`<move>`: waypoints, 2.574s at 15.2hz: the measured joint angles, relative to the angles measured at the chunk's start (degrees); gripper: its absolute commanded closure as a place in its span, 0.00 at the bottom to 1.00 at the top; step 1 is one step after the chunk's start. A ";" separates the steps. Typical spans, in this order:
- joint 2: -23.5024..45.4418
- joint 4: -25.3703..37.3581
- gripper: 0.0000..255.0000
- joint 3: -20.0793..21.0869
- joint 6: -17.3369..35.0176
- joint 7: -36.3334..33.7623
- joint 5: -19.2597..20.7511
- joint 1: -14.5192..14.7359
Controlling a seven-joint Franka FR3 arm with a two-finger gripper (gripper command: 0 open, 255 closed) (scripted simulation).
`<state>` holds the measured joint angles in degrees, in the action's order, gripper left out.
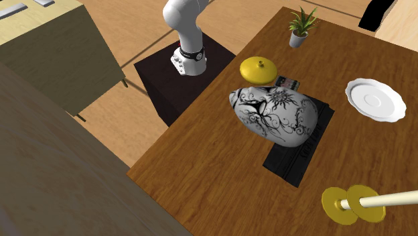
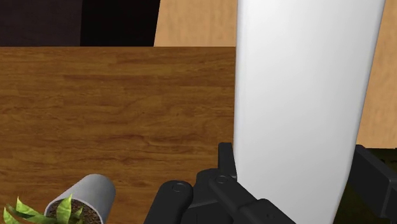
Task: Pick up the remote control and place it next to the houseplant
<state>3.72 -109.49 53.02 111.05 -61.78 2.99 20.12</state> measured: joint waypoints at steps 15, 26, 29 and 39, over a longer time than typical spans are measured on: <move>5.34 -7.73 1.00 -0.81 10.82 -3.58 5.23 1.35; 10.67 -10.60 1.00 -2.81 16.89 -7.41 10.80 3.48; 10.80 -10.60 1.00 -2.87 16.98 -7.50 10.93 3.55; 9.78 -10.67 0.00 -2.40 16.42 -6.88 9.99 3.04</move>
<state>13.50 -120.16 50.62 127.47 -68.67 12.98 23.16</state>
